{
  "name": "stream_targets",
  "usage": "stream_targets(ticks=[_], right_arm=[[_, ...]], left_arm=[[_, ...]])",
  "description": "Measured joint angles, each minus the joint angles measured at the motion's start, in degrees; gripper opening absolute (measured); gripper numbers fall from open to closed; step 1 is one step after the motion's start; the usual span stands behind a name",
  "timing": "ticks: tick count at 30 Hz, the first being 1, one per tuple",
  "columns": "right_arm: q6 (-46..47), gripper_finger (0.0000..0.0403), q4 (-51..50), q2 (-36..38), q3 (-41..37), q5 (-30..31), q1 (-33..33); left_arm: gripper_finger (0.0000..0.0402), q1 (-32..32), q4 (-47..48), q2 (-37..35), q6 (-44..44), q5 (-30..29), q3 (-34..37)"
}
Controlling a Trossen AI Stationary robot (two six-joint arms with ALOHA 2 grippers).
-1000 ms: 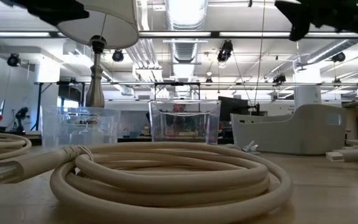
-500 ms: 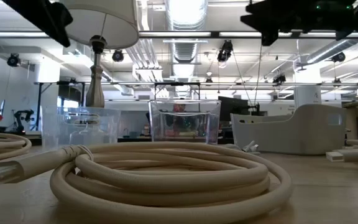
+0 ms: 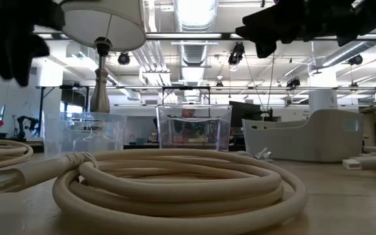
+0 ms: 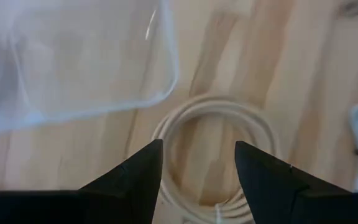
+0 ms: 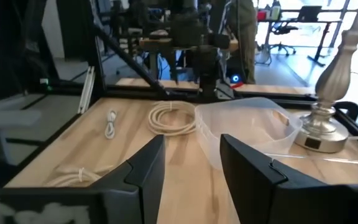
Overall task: Pick & Place USB Port
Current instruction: Put the brown HDMI cable into the white bin
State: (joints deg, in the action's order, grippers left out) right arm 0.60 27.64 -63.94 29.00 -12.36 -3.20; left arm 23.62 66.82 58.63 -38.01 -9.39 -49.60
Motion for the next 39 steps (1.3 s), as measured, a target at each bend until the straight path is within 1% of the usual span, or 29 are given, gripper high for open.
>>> stream_targets(ticks=[6,11,15,18,23,24,27,32,35,36,39], right_arm=[[-1.71,0.0157,-0.46,-3.11,3.50,0.44,-0.05],[-3.51,0.0155,-0.80,-5.11,5.46,0.42,-0.07],[-4.25,0.0157,-0.85,-6.36,6.23,0.38,-0.07],[-4.54,0.0160,-0.83,-7.15,6.41,0.39,-0.07],[-6.58,0.0157,-0.75,-8.20,6.39,0.39,-0.07],[-6.62,0.0156,-0.89,-8.34,6.39,0.39,-0.09],[-6.62,0.0152,-0.80,-8.54,6.39,0.38,-0.07],[-6.56,0.0148,-0.79,-8.50,6.39,0.37,-0.07],[-5.85,0.0150,-0.75,-8.46,6.39,0.39,-0.07],[-5.37,0.0151,-0.72,-8.44,6.39,0.37,-0.07],[-5.26,0.0153,-0.73,-8.28,6.39,0.37,-0.07]], left_arm=[[0.0204,0.00,-1.24,-0.15,-2.38,0.49,9.73],[0.0204,-0.02,-9.99,-0.15,-3.47,0.60,17.19],[0.0204,-0.21,-12.39,0.02,-6.44,0.57,22.29],[0.0204,-0.24,-16.19,-0.02,-8.37,0.63,25.64],[0.0196,-0.24,-19.51,-0.07,-8.38,0.70,28.43],[0.0189,-0.24,-21.02,-0.10,-8.36,0.67,28.30],[0.0152,-0.18,-21.54,-0.31,-7.94,0.81,28.14],[0.0068,-0.19,-20.87,-0.26,-7.27,0.79,26.37],[0.0025,-0.25,-20.10,-0.30,-5.53,0.36,24.53],[0.0017,-0.26,-20.76,-0.29,-4.98,0.38,23.32],[0.0017,-0.24,-20.24,-0.38,-1.69,2.00,19.35]])
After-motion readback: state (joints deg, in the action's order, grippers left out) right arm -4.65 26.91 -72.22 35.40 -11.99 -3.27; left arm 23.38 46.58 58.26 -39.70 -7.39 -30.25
